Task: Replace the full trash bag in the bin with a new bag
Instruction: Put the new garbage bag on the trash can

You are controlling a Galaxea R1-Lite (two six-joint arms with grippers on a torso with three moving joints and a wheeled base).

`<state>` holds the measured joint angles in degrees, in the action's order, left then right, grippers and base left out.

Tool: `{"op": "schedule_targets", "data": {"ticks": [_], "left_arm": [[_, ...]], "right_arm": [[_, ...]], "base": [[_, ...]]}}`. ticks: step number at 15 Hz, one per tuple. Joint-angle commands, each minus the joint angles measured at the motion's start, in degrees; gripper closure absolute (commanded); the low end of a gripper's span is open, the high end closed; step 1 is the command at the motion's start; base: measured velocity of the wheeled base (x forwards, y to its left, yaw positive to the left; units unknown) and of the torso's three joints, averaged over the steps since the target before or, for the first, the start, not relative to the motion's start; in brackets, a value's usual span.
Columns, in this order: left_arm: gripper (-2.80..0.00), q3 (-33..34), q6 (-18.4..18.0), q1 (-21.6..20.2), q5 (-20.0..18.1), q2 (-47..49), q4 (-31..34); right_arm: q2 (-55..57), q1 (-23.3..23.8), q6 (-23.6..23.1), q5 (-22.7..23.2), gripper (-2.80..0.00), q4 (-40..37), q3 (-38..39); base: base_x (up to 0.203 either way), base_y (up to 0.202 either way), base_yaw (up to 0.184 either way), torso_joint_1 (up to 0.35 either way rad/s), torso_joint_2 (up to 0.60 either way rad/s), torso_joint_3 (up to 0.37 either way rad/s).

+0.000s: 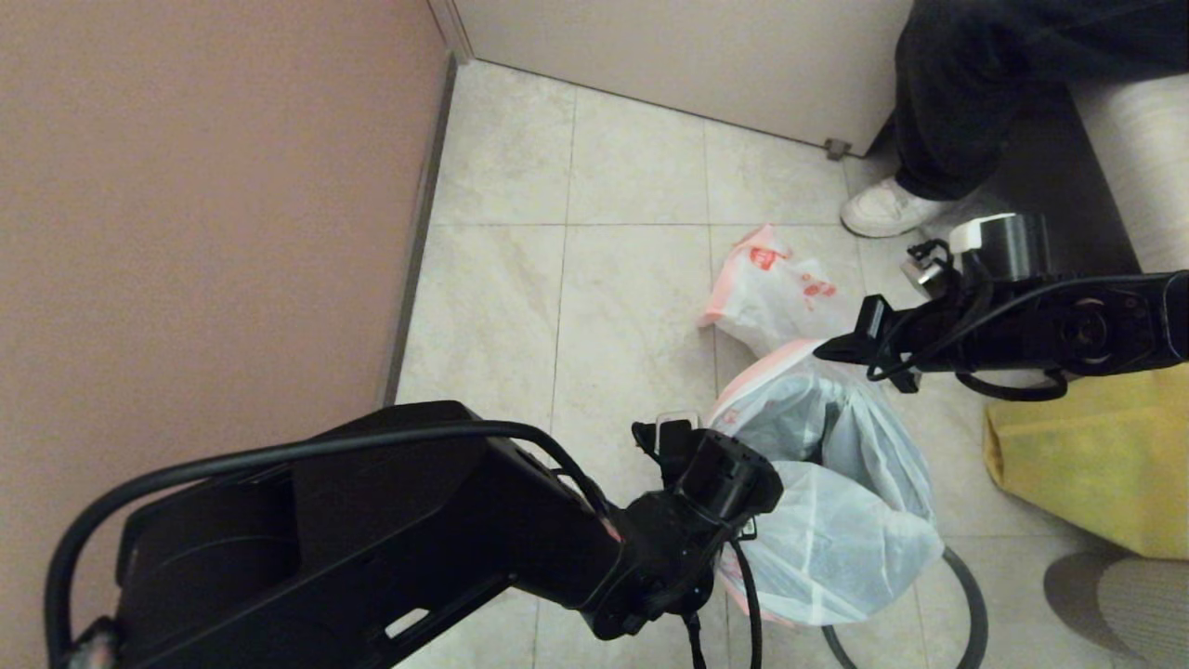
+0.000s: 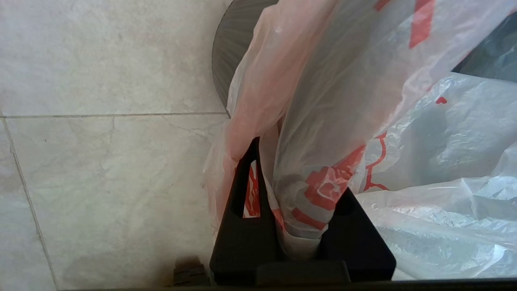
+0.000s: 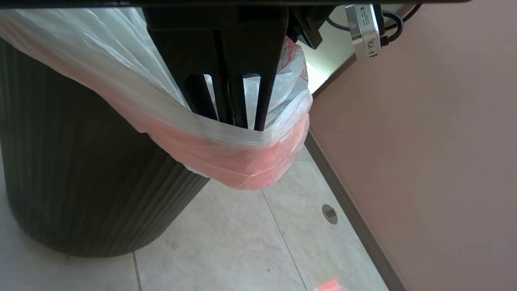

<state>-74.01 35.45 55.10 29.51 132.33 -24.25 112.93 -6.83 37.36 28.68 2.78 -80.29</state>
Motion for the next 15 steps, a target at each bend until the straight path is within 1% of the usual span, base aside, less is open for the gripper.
{"op": "schedule_targets", "data": {"ticks": [1,2,4,6,7,8,10,13,15], "left_arm": [[0.00,0.01,0.14,0.09,0.29,0.03,-0.36],[0.00,0.05,0.14,0.09,1.30,0.16,-0.36],[0.00,0.40,-0.12,0.01,2.28,0.47,-0.42],[0.00,0.89,-0.37,-0.09,3.07,0.03,-1.18],[0.00,1.85,-1.73,-0.42,3.60,-0.23,-3.29],[0.00,2.95,-3.16,-0.74,3.79,-0.51,-5.96],[0.00,4.76,-6.24,-0.87,3.97,-1.15,-10.65],[0.00,5.28,-6.80,-0.80,4.06,-2.17,-11.52],[0.00,5.04,-6.80,-1.37,4.06,-1.91,-11.52]], "right_arm": [[0.46,0.15,0.87,-0.28,0.00,-0.33,0.04],[0.85,0.73,2.65,-0.26,0.00,-0.12,0.04],[1.05,2.09,3.95,0.32,0.00,0.54,-0.12],[1.42,3.25,5.29,2.93,0.00,0.74,-0.49],[1.70,4.60,5.72,5.47,0.00,0.88,-1.06],[2.06,6.05,6.78,7.03,0.00,0.85,-1.71],[3.91,6.86,7.39,7.58,0.00,0.42,-3.36],[7.28,6.93,7.56,7.62,0.00,-0.14,-6.37],[5.78,6.43,8.31,7.64,0.00,-0.80,-6.84]], "base": [[0.000,0.000,0.000,0.000,0.00,0.000],[0.000,0.000,0.000,0.000,0.00,0.000],[0.000,0.000,0.000,0.000,0.00,0.000],[0.000,0.000,0.000,0.000,0.00,0.000],[0.000,0.000,0.000,0.000,0.00,0.000],[0.000,0.000,0.000,0.000,0.00,0.000],[0.000,0.000,0.000,0.000,0.00,0.000],[0.000,0.000,0.000,0.000,0.00,0.000],[0.000,0.000,0.000,0.000,0.00,0.000]]}}
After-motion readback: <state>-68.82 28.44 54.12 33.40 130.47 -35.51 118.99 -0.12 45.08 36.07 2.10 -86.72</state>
